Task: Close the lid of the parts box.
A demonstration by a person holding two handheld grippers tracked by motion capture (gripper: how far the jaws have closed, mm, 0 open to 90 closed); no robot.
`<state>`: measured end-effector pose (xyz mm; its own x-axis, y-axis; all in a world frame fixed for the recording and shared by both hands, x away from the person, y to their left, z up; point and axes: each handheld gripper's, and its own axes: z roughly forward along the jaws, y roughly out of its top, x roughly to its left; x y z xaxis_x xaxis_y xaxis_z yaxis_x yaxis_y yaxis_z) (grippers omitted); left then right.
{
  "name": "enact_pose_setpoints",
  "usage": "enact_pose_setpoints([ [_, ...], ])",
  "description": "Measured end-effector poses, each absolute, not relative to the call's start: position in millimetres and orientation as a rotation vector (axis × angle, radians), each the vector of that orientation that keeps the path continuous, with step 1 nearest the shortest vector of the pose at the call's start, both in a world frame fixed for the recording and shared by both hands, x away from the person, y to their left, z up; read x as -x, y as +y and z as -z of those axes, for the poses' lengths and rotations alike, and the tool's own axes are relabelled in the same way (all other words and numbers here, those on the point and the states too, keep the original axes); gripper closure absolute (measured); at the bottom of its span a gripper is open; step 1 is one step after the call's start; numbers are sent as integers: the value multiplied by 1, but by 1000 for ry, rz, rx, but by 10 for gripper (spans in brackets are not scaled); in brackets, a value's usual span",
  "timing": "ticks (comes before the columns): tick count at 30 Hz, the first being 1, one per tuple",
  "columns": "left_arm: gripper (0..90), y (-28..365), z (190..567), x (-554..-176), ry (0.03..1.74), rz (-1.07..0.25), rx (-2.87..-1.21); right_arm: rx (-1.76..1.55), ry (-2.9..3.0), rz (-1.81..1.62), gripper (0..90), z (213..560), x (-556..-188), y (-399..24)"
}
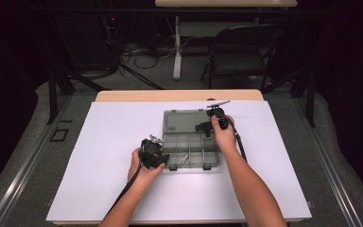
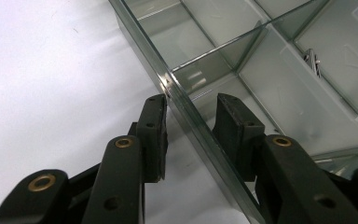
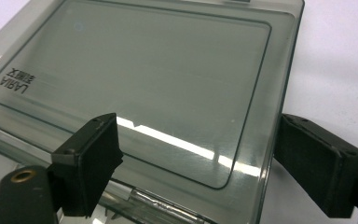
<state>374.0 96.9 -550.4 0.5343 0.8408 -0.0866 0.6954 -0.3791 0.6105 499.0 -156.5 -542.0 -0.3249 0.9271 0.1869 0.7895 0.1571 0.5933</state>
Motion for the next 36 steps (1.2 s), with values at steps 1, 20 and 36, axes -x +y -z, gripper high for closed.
enact_pose_setpoints([
  [1, 639, 97, 550, -374, 1239, -318, -2178, -1681, 2211, -907, 141, 542, -499, -156],
  [20, 639, 97, 551, -373, 1239, -325, -2176, -1701, 2228, -957, 117, 547, -501, -161],
  [36, 639, 97, 551, -374, 1239, -324, -2176, -1717, 2237, -966, 121, 548, -503, -162],
])
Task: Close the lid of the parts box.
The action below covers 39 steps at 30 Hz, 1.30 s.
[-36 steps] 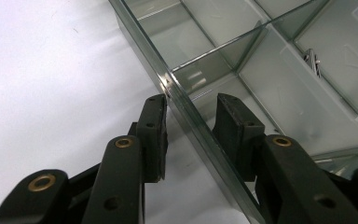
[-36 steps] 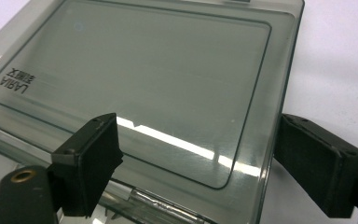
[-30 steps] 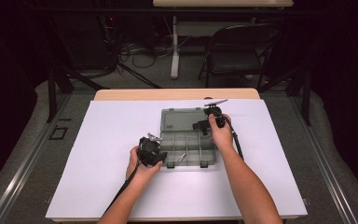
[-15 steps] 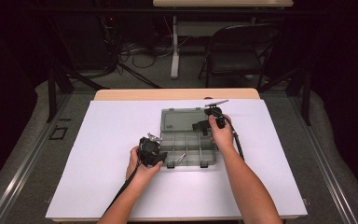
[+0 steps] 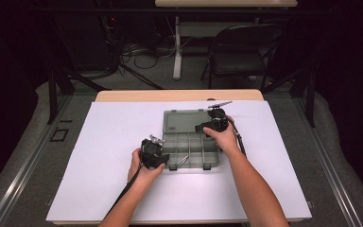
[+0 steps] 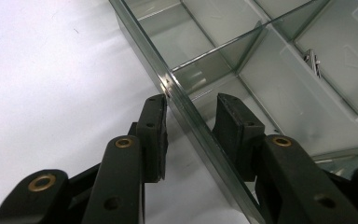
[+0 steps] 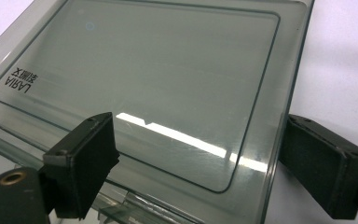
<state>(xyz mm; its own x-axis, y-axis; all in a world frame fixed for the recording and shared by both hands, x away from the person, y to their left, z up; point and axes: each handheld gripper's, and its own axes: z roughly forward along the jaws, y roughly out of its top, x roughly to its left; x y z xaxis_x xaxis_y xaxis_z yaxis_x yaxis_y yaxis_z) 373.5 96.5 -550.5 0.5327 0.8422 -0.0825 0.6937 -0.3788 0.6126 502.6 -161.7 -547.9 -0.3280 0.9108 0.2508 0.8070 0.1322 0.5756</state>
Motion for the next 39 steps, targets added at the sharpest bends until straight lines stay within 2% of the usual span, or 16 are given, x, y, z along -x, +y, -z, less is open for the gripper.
enact_pose_setpoints([
  [39, 639, 97, 551, -373, 1235, -325, -2176, -1757, 2216, -1000, 251, 543, -499, -170],
])
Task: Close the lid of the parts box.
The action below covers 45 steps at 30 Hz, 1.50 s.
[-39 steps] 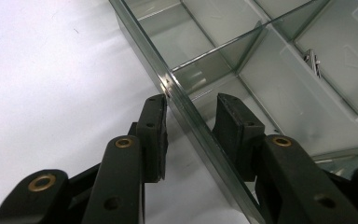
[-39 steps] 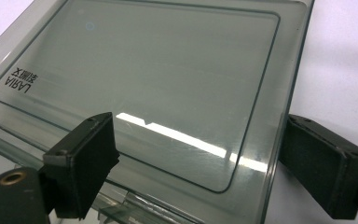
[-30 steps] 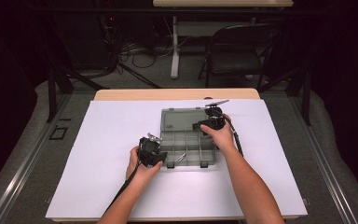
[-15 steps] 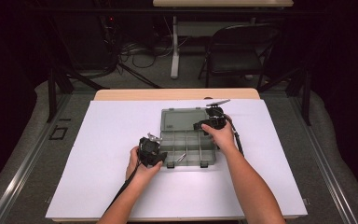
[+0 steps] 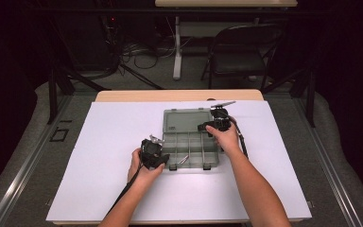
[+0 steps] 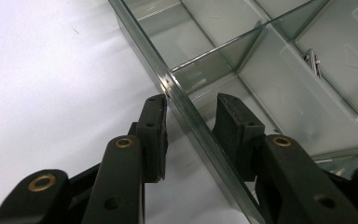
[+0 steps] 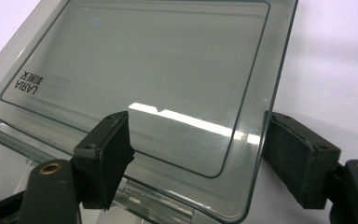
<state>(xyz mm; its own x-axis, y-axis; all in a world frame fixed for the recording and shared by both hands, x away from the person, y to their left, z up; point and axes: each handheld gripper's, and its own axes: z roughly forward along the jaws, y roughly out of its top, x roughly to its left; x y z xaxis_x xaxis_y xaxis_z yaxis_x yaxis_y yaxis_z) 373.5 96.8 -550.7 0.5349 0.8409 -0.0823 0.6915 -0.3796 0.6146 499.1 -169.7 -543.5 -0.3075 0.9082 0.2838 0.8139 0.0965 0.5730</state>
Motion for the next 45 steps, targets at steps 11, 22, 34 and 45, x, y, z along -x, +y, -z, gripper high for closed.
enact_pose_setpoints([
  [11, 639, 97, 551, -373, 1234, -326, -2175, -1716, 2192, -1008, 311, 538, -495, -172],
  [22, 641, 97, 551, -373, 1233, -328, -2173, -1688, 2192, -1022, 355, 532, -491, -176],
  [34, 641, 97, 551, -373, 1234, -330, -2172, -1623, 2154, -1053, 469, 524, -486, -180],
  [45, 641, 97, 551, -373, 1234, -330, -2172, -1562, 2142, -1057, 606, 517, -480, -186],
])
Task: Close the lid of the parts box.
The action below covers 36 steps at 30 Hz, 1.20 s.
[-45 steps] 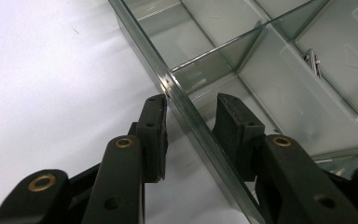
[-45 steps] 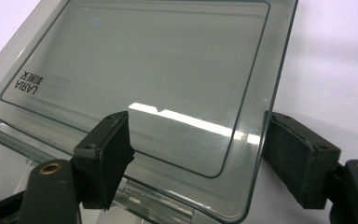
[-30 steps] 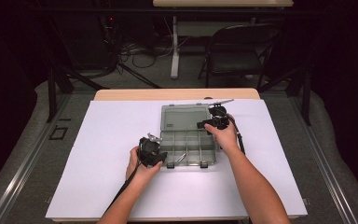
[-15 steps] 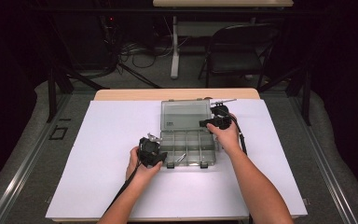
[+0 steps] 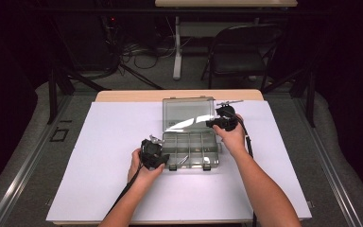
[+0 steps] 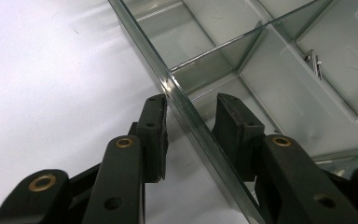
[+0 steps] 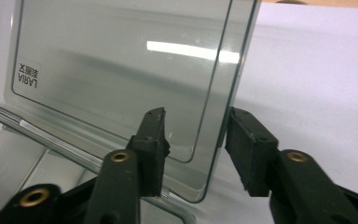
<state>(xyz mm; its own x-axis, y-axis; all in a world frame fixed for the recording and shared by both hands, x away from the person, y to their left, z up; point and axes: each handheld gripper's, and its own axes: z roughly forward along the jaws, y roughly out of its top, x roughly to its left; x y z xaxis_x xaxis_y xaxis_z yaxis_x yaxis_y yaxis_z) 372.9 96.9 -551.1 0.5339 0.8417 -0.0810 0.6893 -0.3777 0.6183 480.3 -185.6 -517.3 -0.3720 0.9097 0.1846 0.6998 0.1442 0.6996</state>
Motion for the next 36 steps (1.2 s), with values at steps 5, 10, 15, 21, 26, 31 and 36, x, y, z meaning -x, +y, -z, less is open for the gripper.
enact_pose_setpoints([
  [5, 641, 97, 551, -373, 1234, -330, -2172, -1563, 2126, -1076, 705, 515, -479, -191],
  [10, 641, 97, 551, -373, 1234, -330, -2172, -1542, 2125, -1088, 765, 513, -477, -194],
  [15, 641, 97, 551, -373, 1234, -331, -2173, -1521, 2119, -1096, 817, 513, -474, -196],
  [21, 641, 97, 551, -373, 1234, -330, -2173, -1493, 2105, -1120, 837, 514, -471, -199],
  [26, 642, 97, 551, -373, 1235, -330, -2172, -1470, 2096, -1123, 840, 515, -469, -199],
  [31, 643, 96, 552, -371, 1238, -345, -2161, -1469, 2089, -1131, 841, 516, -467, -200],
  [36, 644, 95, 552, -370, 1236, -359, -2164, -1469, 2088, -1128, 841, 517, -468, -199],
])
